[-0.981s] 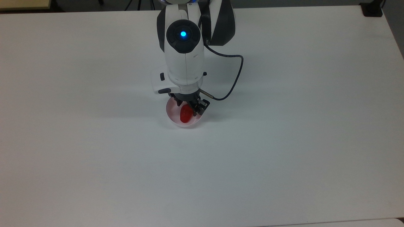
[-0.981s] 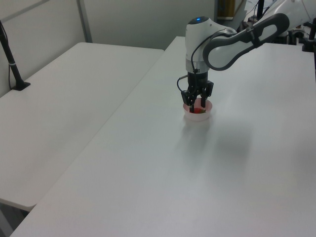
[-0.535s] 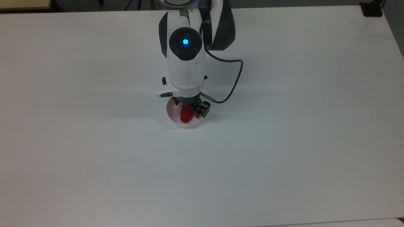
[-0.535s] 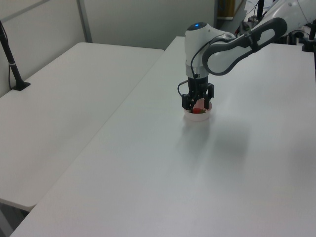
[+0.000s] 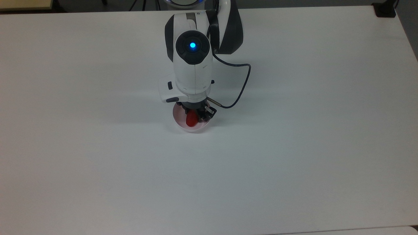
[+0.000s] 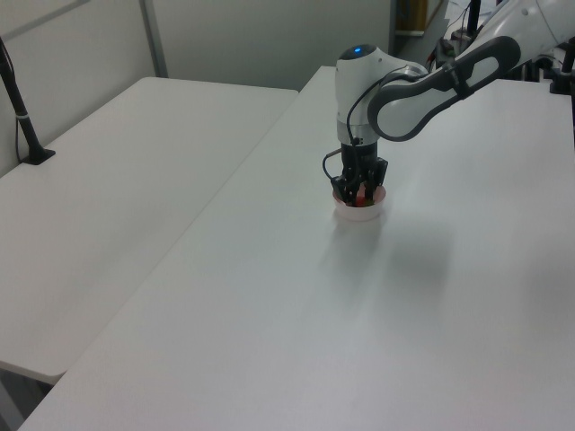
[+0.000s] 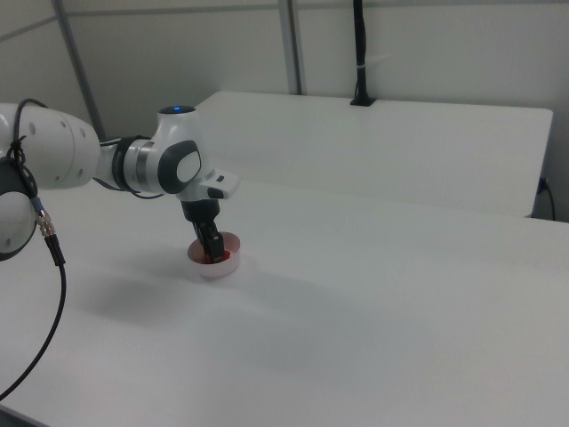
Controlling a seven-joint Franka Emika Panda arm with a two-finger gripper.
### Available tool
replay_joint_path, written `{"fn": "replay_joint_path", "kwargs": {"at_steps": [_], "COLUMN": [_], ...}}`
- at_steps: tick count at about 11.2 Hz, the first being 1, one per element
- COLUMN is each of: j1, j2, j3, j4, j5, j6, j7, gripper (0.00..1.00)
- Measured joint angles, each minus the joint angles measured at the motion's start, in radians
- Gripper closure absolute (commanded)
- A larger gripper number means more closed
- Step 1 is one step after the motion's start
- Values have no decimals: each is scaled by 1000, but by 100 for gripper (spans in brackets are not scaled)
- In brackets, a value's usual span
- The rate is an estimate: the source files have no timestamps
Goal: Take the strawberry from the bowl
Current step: 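Close the gripper fingers on the red strawberry inside the bowl, then lift the strawberry out of the bowl and carry it aside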
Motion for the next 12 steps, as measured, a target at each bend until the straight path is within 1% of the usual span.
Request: {"fn": "replay_joint_path", "kwargs": {"at_steps": [4,8,10,12], "j1": [-1,-1,-5,-33], "j2": [-5,-43,-75,-96], "j3": [0,0,-3,-13], "j4": [10,24,33,42], "j5": [-1,-1,-2,-4], "j6": [0,-43,-101,-155], "j7": [-20,-54,-127,-257], "gripper": [56,56,56,55]}}
